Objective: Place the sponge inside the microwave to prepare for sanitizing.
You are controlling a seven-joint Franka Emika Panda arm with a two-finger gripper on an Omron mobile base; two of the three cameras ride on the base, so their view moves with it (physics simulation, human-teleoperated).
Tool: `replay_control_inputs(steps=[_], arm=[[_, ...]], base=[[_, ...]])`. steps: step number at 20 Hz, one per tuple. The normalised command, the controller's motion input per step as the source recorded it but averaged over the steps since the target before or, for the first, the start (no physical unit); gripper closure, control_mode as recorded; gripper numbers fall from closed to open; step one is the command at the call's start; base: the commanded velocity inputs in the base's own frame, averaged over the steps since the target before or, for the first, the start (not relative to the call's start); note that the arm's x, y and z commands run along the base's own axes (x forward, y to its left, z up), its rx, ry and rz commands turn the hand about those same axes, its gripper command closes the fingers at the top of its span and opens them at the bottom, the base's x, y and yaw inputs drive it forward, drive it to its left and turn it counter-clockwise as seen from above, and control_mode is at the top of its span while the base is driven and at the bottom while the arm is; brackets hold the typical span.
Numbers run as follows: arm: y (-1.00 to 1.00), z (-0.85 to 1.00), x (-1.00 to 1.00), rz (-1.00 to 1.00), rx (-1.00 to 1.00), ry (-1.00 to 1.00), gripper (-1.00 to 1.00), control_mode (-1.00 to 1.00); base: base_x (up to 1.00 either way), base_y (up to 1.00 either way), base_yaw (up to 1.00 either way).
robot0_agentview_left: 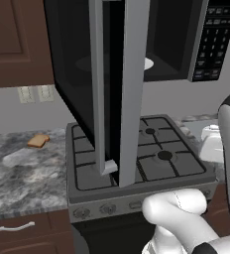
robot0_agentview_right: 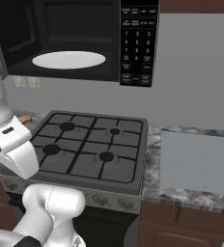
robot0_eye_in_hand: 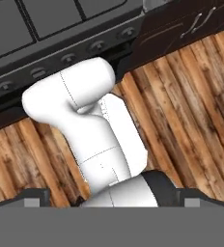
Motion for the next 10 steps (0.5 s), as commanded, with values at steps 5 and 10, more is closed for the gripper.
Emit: replay_control_inputs(steps=[5,10], arm=[[-0.19,-0.05,0.25,0.29,0.04,0.00,-1.00,-1.00],[0.02,-0.16,0.00,0.12,0.00,0.04,-1.00,-1.00]], base=[[0.00,0.00,0.00],[0.00,0.00,0.00]])
